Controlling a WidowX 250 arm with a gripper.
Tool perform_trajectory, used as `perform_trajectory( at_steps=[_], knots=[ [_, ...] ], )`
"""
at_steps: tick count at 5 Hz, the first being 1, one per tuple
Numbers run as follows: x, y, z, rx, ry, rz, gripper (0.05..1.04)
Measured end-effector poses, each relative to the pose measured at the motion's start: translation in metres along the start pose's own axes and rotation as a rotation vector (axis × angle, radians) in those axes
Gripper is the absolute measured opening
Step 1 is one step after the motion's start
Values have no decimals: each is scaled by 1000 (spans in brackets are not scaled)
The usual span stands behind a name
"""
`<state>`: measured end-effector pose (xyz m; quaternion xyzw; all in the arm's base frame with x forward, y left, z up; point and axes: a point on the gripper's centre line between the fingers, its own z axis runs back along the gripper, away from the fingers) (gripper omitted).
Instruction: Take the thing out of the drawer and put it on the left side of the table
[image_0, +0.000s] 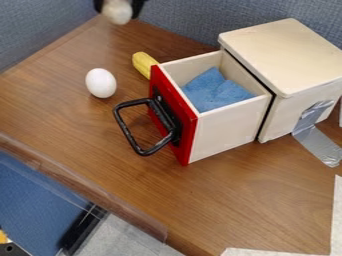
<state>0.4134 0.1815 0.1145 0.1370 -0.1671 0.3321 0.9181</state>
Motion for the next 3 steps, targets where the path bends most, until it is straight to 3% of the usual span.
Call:
perform_trajectory(
  at_steps=[1, 3],
  knots=[
    [15, 16, -17, 10, 30, 66, 886],
    [30, 33, -68, 112, 126, 131, 885]
  ],
)
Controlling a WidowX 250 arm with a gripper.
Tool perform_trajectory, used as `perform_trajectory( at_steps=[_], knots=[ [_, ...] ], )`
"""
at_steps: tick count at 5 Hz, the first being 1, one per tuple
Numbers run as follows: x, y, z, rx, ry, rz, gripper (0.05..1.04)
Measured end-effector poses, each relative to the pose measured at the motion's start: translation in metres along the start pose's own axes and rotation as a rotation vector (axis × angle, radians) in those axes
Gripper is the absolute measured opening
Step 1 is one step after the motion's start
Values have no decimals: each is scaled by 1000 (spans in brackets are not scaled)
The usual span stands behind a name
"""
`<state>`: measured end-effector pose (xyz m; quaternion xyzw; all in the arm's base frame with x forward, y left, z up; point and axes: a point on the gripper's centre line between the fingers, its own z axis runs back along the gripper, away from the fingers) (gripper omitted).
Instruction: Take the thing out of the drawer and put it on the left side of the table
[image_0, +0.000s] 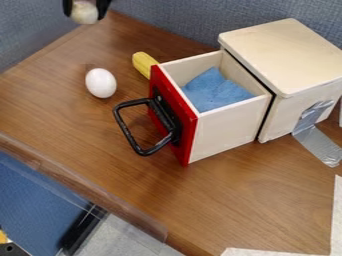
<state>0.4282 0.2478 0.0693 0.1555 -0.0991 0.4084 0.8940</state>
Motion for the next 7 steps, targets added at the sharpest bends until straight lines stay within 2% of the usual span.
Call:
perform_trajectory(
  at_steps=[1, 2, 3, 4, 5, 6, 7],
  knots=[
    [-1, 0, -18, 52, 29, -11, 886],
    [-1, -6, -31, 107, 82, -46, 932],
    [0, -10, -31, 142, 94, -69, 1007],
    [-9, -8, -42, 163, 93, -91, 1001],
    [-8, -8, -20, 140, 28, -86, 1001],
    [-1, -3, 24, 77, -69, -63, 1001],
    [-4, 3, 81, -6, -196, -53, 1001]
  ],
)
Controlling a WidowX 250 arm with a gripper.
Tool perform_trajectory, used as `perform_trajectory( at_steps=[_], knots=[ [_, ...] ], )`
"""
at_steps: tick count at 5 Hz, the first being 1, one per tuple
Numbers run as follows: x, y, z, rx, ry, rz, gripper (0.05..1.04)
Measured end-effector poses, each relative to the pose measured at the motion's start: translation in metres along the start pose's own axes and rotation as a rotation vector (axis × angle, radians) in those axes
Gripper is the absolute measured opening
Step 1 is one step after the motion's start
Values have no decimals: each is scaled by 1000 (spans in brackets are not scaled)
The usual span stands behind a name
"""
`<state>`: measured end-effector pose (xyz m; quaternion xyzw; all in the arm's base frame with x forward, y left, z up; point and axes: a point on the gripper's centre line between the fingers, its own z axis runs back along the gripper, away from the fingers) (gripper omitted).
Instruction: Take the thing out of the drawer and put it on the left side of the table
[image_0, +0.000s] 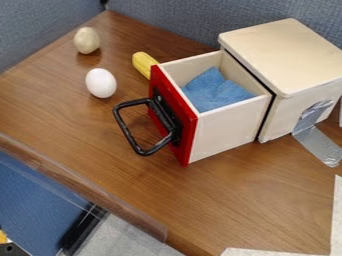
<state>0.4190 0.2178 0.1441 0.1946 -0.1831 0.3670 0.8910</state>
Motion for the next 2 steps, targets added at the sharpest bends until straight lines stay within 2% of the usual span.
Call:
perform_trajectory(
  at_steps=[1, 2],
  knots=[
    [-22, 2, 41, -92, -64, -60, 1001],
    [-71, 17, 56, -123, -46, -214, 1001]
  ],
)
